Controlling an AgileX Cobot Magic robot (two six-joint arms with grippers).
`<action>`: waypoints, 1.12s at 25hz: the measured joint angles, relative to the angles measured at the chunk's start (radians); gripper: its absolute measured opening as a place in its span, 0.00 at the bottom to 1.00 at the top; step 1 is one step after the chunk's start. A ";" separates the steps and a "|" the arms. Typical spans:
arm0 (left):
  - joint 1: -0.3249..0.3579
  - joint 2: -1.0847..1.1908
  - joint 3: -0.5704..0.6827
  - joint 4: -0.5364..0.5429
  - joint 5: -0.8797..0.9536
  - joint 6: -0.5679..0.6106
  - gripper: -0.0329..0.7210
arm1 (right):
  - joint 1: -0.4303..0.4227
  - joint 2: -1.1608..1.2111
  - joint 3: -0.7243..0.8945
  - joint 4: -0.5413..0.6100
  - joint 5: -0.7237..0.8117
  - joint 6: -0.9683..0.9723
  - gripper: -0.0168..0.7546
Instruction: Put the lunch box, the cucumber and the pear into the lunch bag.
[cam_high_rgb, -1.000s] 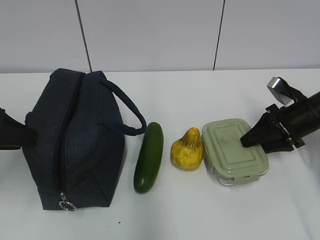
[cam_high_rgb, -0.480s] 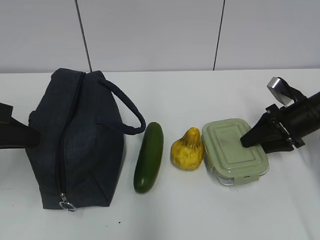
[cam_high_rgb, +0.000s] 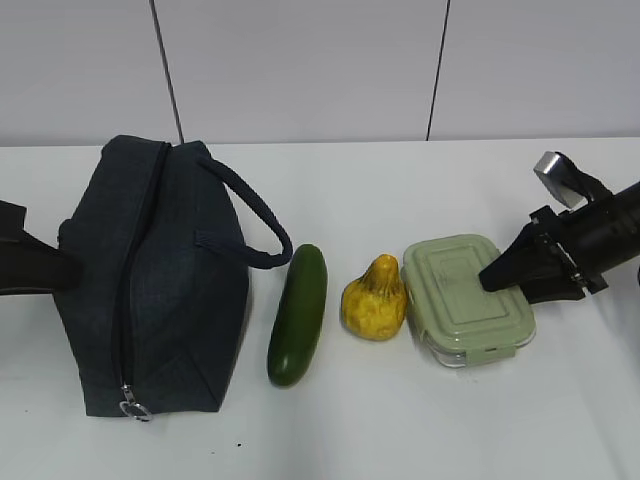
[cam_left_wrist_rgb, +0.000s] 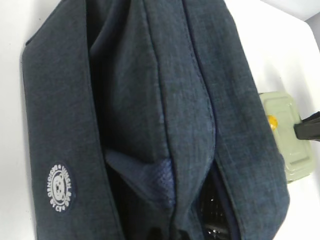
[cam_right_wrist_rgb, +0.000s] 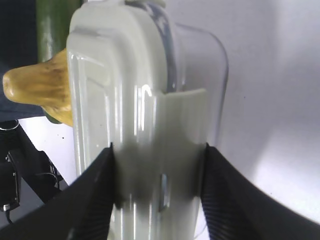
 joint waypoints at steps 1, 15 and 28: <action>0.000 0.000 0.000 0.000 0.000 0.000 0.03 | 0.000 0.000 0.000 0.000 0.000 0.000 0.51; 0.000 0.000 0.000 -0.003 0.000 0.000 0.03 | 0.000 0.000 0.000 0.041 -0.020 -0.002 0.51; 0.000 0.000 0.000 -0.004 0.000 0.006 0.03 | 0.000 0.000 0.000 0.091 -0.051 -0.007 0.51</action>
